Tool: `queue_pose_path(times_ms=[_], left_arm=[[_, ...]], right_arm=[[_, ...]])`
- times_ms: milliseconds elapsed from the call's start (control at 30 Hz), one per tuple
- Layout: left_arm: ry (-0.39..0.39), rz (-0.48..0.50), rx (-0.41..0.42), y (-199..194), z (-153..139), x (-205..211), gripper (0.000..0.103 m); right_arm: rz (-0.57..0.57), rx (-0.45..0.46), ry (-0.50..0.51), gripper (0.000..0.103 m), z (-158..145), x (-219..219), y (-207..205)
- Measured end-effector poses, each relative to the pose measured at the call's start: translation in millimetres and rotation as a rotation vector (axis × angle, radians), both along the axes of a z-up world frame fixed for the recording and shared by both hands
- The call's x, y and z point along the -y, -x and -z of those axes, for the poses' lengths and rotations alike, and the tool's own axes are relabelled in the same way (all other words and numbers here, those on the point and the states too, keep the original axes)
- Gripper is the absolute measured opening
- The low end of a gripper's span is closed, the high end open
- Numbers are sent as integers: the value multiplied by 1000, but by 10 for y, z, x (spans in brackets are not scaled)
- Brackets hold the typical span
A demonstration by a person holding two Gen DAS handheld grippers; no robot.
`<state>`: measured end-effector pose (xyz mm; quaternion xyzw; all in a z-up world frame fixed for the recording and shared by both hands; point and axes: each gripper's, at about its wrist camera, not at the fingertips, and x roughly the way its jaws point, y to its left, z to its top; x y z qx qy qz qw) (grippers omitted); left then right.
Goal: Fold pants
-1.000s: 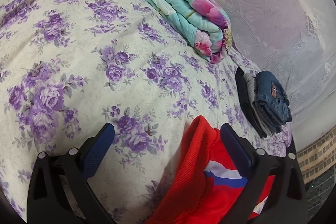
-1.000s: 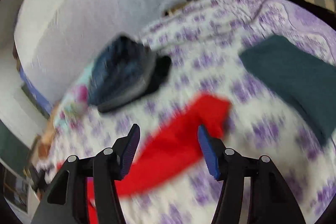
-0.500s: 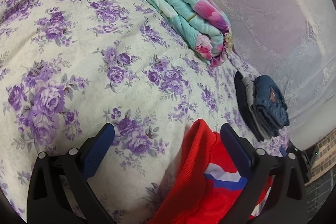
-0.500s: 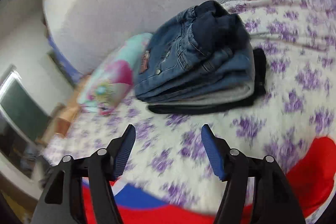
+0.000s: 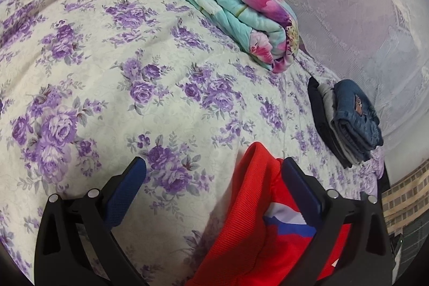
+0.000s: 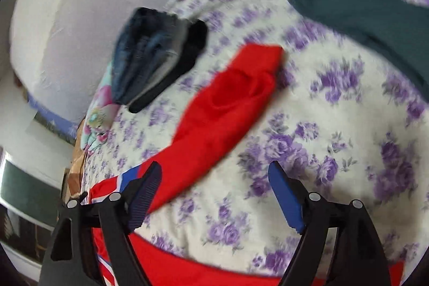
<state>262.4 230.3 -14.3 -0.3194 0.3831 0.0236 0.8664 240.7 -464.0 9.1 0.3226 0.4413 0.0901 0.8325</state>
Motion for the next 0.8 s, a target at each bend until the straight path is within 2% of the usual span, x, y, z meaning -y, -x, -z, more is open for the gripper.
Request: queue_pose_path(times_ms=[100,167,200,267,333,400,467,567,633,733,800], left_arm=[[9,-5,3,-3,18,-20,98],[53,-10,23,18,39,-87,98],[81,-14,39,42,51,-131,98],[131,-21,66,89,65,-196,98],[166,-31,85,126,78,-255,98],[161,-30,84,123,67,-245,98],[122,-22,57,78,49,-188,98],[59,-9,28,36,19,-89,98],[14,-4,8,9,1,-21,98],[-13,-3,-11,-12,6,7,98],[-3,-9,-10,-14,19,-11,98]], right_arm=[[-56,-13,-75,82,36,-367,-495],[-148,67,-61,82,-196,-833,-961],[-230,154,-18,82,-401,-1172,-1244],[-315,241,62,82,-634,-1588,-1546],[-294,258,67,82,-722,-1683,-1601],[-295,242,-6,82,-725,-1551,-1434],[-263,219,18,82,-653,-1246,-1107],[-138,159,76,82,-443,-609,-494],[-41,83,56,82,-252,-196,-193],[23,-21,-22,83,2,64,-181],[-8,-43,-73,83,104,-57,-387]])
